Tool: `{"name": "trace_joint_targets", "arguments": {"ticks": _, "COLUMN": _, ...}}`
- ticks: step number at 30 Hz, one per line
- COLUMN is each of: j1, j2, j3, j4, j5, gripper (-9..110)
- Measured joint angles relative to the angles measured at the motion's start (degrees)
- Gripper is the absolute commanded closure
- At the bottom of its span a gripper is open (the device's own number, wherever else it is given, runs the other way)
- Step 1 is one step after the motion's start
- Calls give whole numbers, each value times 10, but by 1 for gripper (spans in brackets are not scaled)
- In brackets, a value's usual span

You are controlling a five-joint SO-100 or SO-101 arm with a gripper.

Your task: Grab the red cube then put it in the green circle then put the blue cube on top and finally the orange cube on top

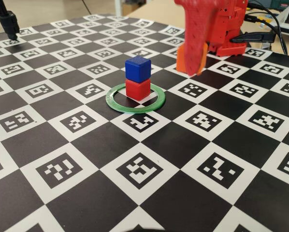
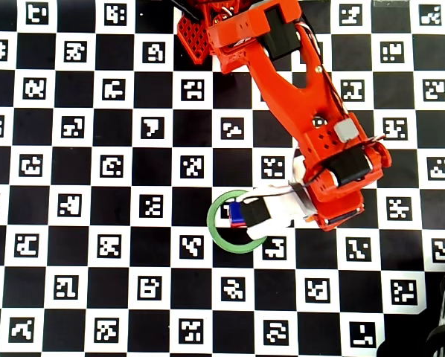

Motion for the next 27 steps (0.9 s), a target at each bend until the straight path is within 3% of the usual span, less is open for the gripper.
{"name": "trace_joint_targets", "arguments": {"ticks": 8, "j1": 62, "j2": 73, "j3": -3, "j4": 54, "j5": 10, "gripper": 105}}
{"name": "trace_joint_targets", "arguments": {"ticks": 27, "j1": 136, "j2": 177, "j3": 63, "j4": 49, "j5": 67, "gripper": 105}}
